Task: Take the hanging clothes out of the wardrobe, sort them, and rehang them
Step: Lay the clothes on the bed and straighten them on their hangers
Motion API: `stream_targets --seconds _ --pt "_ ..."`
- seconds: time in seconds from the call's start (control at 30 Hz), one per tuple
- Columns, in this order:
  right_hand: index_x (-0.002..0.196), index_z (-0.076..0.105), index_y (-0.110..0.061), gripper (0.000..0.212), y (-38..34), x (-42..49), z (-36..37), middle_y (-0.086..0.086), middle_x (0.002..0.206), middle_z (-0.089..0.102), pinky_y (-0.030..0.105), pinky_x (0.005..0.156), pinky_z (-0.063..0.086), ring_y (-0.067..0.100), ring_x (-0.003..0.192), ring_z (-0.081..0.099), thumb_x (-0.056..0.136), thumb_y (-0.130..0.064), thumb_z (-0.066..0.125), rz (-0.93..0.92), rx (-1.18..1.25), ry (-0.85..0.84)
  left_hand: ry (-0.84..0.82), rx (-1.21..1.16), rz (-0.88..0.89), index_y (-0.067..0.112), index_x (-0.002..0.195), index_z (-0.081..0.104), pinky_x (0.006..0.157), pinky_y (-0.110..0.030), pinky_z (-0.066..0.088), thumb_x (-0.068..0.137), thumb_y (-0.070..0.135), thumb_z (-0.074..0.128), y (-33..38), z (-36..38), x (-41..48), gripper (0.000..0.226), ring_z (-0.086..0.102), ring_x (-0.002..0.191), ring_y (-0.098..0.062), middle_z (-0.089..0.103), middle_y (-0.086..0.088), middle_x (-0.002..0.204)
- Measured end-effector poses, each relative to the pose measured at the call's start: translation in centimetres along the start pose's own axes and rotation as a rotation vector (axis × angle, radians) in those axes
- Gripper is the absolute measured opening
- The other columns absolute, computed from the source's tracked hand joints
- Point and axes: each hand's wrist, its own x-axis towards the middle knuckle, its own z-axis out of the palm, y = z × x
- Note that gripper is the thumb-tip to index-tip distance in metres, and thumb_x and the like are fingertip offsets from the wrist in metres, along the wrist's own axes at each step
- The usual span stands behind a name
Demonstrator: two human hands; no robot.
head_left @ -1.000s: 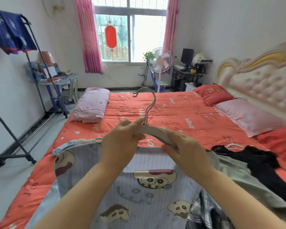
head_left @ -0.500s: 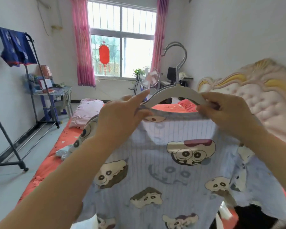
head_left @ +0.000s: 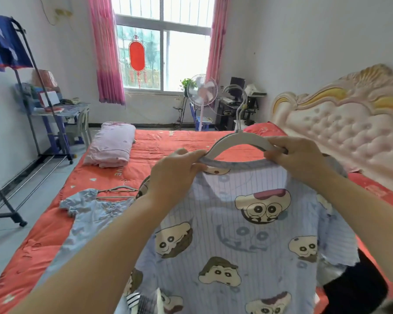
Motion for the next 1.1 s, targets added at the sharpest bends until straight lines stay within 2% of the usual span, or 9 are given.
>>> stream_targets --seconds 0.2,0.5,0.73,0.8,0.9,0.97,1.0,1.07,1.1 --pt "0.120 0.064 -0.020 0.036 9.9 7.3 10.0 -0.010 0.096 0.063 0.020 0.079 0.037 0.008 0.087 0.056 0.085 -0.013 0.067 0.067 0.113 -0.138 -0.046 0.021 -0.086 0.026 0.121 0.064 0.070 -0.035 0.048 0.090 0.028 0.060 -7.6 11.0 4.7 0.031 0.062 0.085 -0.030 0.065 -0.005 0.097" --pt "0.113 0.067 -0.028 0.029 24.3 18.7 28.3 -0.003 0.101 0.070 0.038 0.088 0.047 0.016 0.094 0.060 0.087 -0.017 0.064 0.204 0.193 -0.377 -0.157 0.116 -0.262 0.018 0.110 0.070 0.070 -0.040 0.051 0.085 0.031 0.057 -21.9 28.4 11.4 0.031 0.065 0.082 -0.031 0.068 -0.009 0.090" --pt "0.107 0.068 -0.038 0.029 32.2 21.7 41.9 -0.009 0.094 0.069 0.032 0.080 0.045 0.012 0.089 0.060 0.085 -0.019 0.066 0.252 0.237 -0.502 -0.259 0.172 -0.421 0.022 0.113 0.066 0.078 -0.037 0.042 0.091 0.036 0.049 -31.2 38.0 11.5 0.032 0.060 0.097 -0.030 0.065 -0.005 0.097" --pt "0.111 0.065 -0.042 0.033 34.0 21.8 45.1 -0.013 0.097 0.068 0.029 0.079 0.043 0.009 0.091 0.059 0.085 -0.021 0.066 0.253 0.230 -0.520 -0.319 0.205 -0.471 0.023 0.113 0.066 0.077 -0.037 0.041 0.091 0.036 0.048 -33.4 40.3 11.1 0.032 0.060 0.094 -0.029 0.065 -0.005 0.094" --pt "0.116 0.062 -0.041 0.037 36.9 21.3 49.9 -0.007 0.099 0.068 0.036 0.087 0.042 0.014 0.094 0.059 0.085 -0.022 0.065 0.273 0.184 -0.539 -0.357 0.231 -0.489 0.020 0.115 0.065 0.079 -0.039 0.043 0.086 0.029 0.051 -36.1 43.6 9.8 0.033 0.062 0.095 -0.031 0.067 -0.005 0.097" --pt "0.122 0.058 -0.041 0.042 38.8 20.5 53.3 -0.002 0.096 0.068 0.040 0.091 0.039 0.022 0.097 0.059 0.085 -0.024 0.066 0.274 0.107 -0.525 -0.457 0.244 -0.564 0.024 0.139 0.042 0.100 -0.039 0.033 0.091 0.029 0.053 -37.0 45.7 8.4 0.050 0.045 0.126 -0.026 0.051 -0.001 0.133" --pt "0.127 0.051 -0.041 0.045 39.8 19.8 55.4 0.000 0.102 0.066 0.043 0.097 0.033 0.025 0.105 0.056 0.086 -0.027 0.065 0.275 0.050 -0.536 -0.556 0.293 -0.596 0.027 0.148 0.021 0.110 -0.039 0.020 0.093 0.035 0.050 -37.5 47.2 7.3 0.063 0.024 0.140 -0.022 0.029 0.004 0.150" --pt "0.141 0.029 -0.042 0.051 40.2 18.2 58.0 0.003 0.137 0.046 0.047 0.111 0.014 0.026 0.134 0.032 0.094 -0.042 0.047 0.300 -0.142 -0.641 -0.757 0.397 -0.637 0.031 0.141 -0.021 0.114 -0.044 -0.004 0.094 0.050 0.040 -37.3 48.8 5.4 0.080 -0.019 0.141 -0.018 -0.020 0.010 0.149" --pt "0.146 0.017 -0.041 0.054 40.4 17.2 59.2 0.001 0.151 0.027 0.048 0.113 0.005 0.023 0.142 0.015 0.095 -0.052 0.032 0.309 -0.214 -0.713 -0.811 0.429 -0.648 0.029 0.136 -0.028 0.113 -0.048 -0.008 0.092 0.055 0.037 -37.7 50.1 3.9 0.083 -0.027 0.137 -0.019 -0.030 0.007 0.144"
